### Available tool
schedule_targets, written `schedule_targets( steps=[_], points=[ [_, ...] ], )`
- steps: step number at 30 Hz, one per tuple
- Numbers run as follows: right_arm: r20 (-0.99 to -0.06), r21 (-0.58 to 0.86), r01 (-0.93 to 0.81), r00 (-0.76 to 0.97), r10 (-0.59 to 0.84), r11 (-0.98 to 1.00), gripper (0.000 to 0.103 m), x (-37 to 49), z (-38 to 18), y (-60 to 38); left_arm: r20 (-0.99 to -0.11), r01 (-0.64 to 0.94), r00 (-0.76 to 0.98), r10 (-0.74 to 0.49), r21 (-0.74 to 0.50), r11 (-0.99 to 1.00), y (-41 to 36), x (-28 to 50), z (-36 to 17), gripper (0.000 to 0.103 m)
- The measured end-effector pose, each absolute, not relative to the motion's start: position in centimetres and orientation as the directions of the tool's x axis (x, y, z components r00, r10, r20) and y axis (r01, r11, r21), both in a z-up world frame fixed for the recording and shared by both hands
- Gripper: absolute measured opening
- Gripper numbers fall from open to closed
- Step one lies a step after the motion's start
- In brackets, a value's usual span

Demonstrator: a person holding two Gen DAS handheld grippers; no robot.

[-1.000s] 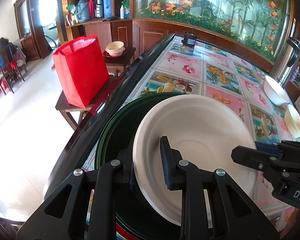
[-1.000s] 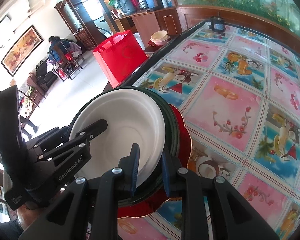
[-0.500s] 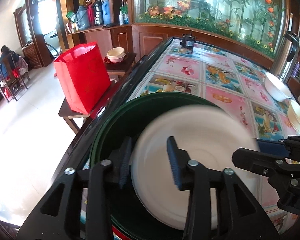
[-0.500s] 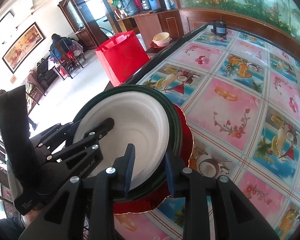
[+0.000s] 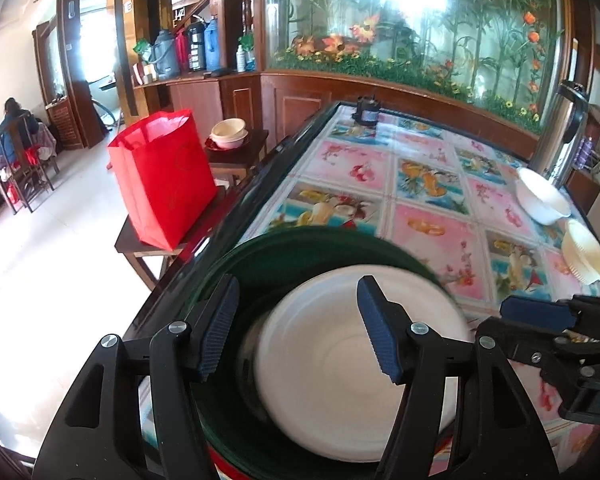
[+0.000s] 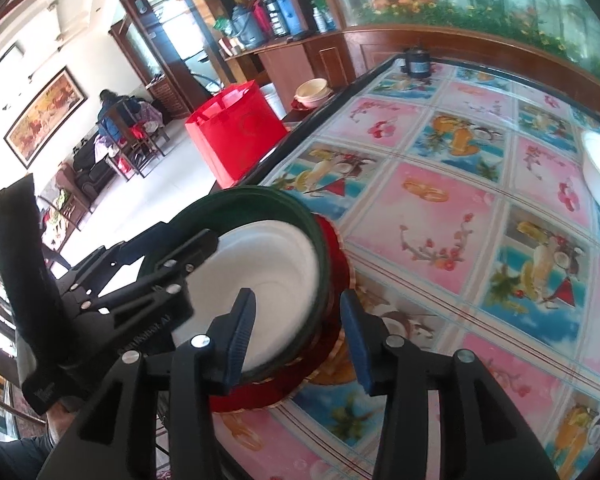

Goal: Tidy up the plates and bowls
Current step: 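Lift both grippers away and move toward the white paper bowl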

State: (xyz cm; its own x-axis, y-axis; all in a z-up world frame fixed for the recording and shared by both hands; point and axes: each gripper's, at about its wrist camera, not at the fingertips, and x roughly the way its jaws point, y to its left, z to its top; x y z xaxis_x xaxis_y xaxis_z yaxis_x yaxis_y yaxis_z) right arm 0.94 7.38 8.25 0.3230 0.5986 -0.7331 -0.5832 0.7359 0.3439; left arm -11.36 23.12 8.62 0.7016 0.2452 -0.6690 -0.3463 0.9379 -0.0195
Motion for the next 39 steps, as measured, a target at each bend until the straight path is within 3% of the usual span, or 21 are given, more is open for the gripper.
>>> schedule_targets(
  steps=[5, 27, 39],
  points=[
    [-0.729, 0.35, -0.54, 0.356, 0.585, 0.765, 0.051, 1.3, 8.3, 4.3, -0.663, -0.288, 0.722, 0.197, -0.028, 0.957, 20.3, -9.8, 9.5, 0.062],
    [-0.721, 0.357, -0.273, 0.528, 0.449, 0.893, 0.053, 6.1, 9.5, -13.9, -0.731, -0.022, 0.679, -0.061, -0.103, 0.994, 5.0, 2.3, 9.7, 0.062],
    [-0.723, 0.374, -0.217, 0.541, 0.43, 0.902, 0.053, 11.0, 9.3, -18.7, -0.754, -0.025, 0.655, -0.041, -0.075, 0.997, 1.0, 8.9, 9.0, 0.062]
  ],
)
